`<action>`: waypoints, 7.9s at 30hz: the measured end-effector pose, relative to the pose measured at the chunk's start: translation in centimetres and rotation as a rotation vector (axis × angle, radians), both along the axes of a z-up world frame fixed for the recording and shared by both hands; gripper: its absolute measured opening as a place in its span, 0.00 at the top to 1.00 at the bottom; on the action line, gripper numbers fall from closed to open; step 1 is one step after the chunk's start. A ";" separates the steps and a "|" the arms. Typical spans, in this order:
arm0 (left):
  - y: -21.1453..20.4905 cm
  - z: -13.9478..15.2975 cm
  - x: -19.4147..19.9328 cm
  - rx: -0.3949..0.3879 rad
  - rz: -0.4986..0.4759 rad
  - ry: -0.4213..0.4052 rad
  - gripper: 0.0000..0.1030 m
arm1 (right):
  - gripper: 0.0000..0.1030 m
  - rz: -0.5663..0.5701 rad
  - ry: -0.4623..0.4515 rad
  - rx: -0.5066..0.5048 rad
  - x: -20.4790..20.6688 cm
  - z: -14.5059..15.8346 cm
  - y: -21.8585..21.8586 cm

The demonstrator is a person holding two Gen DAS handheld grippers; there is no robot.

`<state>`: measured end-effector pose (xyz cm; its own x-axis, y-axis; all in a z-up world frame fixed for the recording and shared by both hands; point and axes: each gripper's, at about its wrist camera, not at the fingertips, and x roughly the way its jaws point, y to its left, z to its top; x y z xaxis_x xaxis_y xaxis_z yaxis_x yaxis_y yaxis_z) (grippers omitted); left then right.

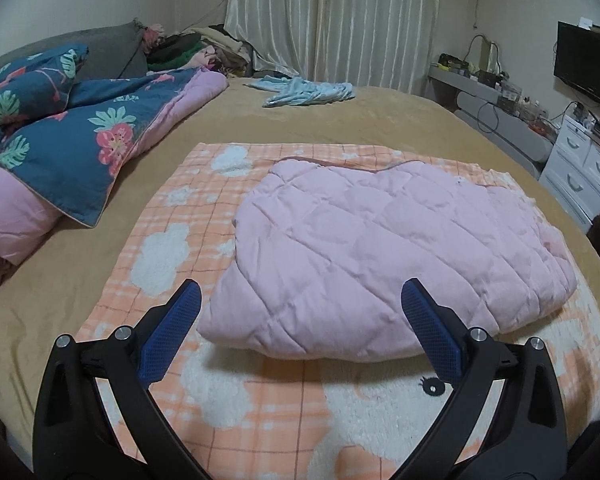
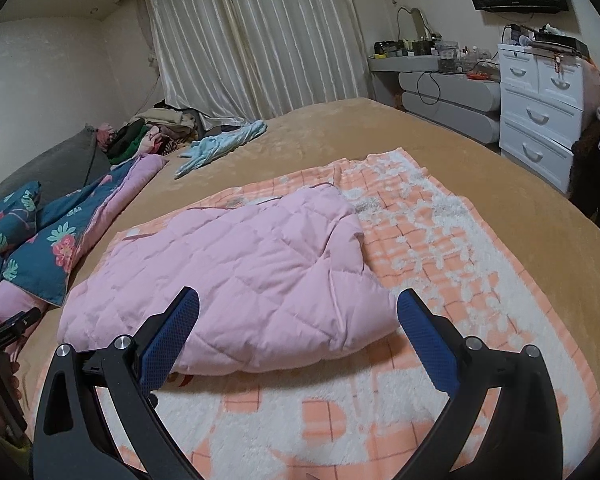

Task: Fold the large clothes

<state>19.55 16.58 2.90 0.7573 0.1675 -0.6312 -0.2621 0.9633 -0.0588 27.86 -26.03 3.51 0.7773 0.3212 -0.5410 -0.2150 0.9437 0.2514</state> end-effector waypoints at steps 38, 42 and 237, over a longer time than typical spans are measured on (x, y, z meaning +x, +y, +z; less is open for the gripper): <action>-2.5 -7.3 -0.5 -0.164 0.049 0.111 0.09 | 0.04 -0.140 0.211 0.121 1.1 -7.6 -1.9; -1.7 -7.6 1.0 -0.180 0.070 0.124 0.09 | 0.04 -0.148 0.242 0.125 3.0 -8.4 -1.3; -11.6 -2.3 -19.9 -0.142 -0.212 -0.038 0.09 | 0.04 0.186 -0.059 -0.156 -27.7 -1.7 4.3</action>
